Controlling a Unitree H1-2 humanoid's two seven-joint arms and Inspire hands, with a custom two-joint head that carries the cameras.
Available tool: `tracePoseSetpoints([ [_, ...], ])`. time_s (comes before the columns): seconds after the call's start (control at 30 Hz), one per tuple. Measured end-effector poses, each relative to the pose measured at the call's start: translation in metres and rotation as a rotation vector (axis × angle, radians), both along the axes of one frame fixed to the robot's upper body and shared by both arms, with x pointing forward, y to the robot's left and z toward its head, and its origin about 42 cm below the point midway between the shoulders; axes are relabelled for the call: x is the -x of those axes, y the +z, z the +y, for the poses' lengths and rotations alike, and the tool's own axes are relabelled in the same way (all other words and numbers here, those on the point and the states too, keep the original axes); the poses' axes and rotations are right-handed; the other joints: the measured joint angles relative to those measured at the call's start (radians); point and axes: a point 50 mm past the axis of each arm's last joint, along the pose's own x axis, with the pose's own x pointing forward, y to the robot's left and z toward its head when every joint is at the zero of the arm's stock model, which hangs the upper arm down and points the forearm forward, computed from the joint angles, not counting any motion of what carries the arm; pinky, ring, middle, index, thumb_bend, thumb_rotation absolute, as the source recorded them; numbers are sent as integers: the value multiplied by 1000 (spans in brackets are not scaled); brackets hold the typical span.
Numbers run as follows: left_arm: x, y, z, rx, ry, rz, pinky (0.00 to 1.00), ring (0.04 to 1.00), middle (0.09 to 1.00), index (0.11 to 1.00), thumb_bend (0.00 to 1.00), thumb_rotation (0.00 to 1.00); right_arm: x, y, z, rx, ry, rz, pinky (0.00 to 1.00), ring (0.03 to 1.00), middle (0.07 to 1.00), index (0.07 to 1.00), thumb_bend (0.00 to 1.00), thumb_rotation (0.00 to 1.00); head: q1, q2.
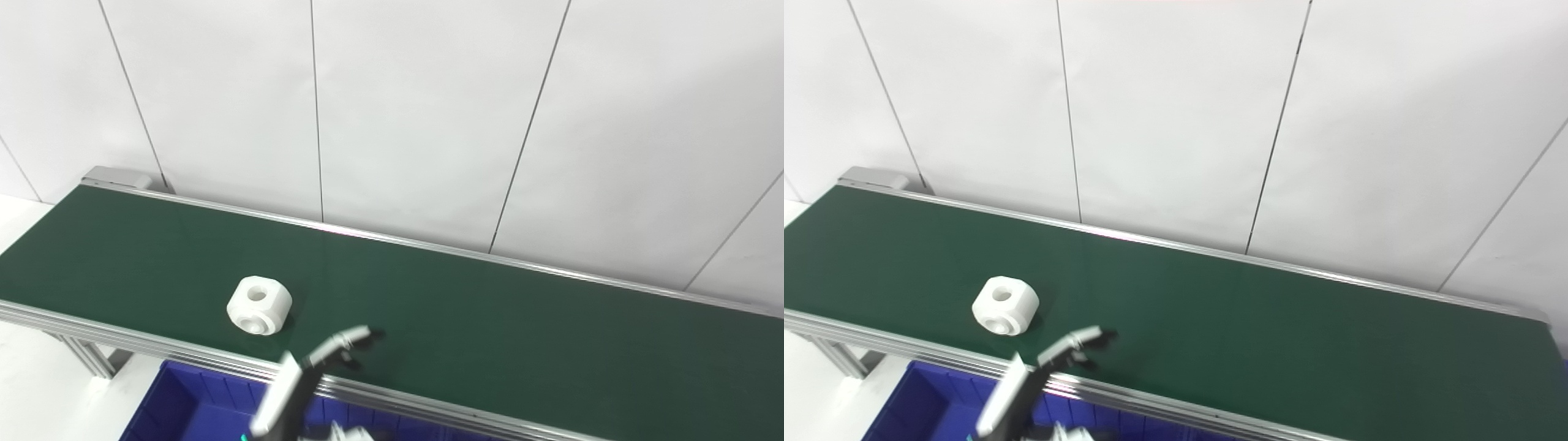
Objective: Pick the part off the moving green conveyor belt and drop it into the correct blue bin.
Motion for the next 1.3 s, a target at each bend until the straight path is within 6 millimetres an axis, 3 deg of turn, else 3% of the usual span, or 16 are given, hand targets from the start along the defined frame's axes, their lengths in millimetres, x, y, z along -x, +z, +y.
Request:
tracePoseSetpoints([
  [0.1, -29, 23, 16, -153, -15, -95, 793, 833, 844, 822, 942, 529, -4, 1, 5, -10, 3, -10, 842, 849, 887, 908, 759, 1000, -15, 12],
  [0.2, -54, 35, 19, -288, -33, -147, 809, 844, 848, 825, 930, 503, -4, 1, 10, -22, 1, -11, 841, 848, 888, 908, 774, 1000, -18, 15],
  [0.43, -104, 21, 45, -526, -15, -99, 814, 840, 839, 819, 954, 426, -6, 6, 15, -28, 6, -30, 829, 840, 889, 913, 811, 1000, -29, 28],
  [0.73, -124, -19, 59, -613, -4, 16, 795, 830, 820, 797, 965, 362, -4, 8, 15, -25, 5, -34, 818, 841, 893, 919, 814, 1000, -37, 40],
  [0.9, -130, -31, 69, -696, -21, 53, 802, 845, 827, 797, 966, 407, -5, 12, 16, -26, 8, -47, 807, 834, 890, 912, 815, 1000, -40, 49],
  [1.03, -136, -30, 70, -766, -44, 31, 802, 839, 820, 790, 978, 422, -2, 12, 16, -25, 11, -43, 805, 833, 890, 915, 822, 1000, -41, 55],
  [1.13, -136, -32, 68, -794, -47, 11, 791, 829, 816, 783, 985, 363, 1, 12, 17, -25, 10, -40, 801, 828, 888, 915, 820, 1000, -44, 61],
  [1.23, -136, -34, 66, -812, -34, -15, 749, 789, 780, 760, 951, 200, 2, 12, 16, -25, 7, -39, 791, 820, 878, 909, 814, 1000, -44, 64],
  [1.3, -134, -34, 62, -802, -19, -50, 727, 768, 758, 743, 929, 148, 2, 12, 16, -25, 7, -39, 786, 819, 877, 908, 814, 1000, -44, 64],
])
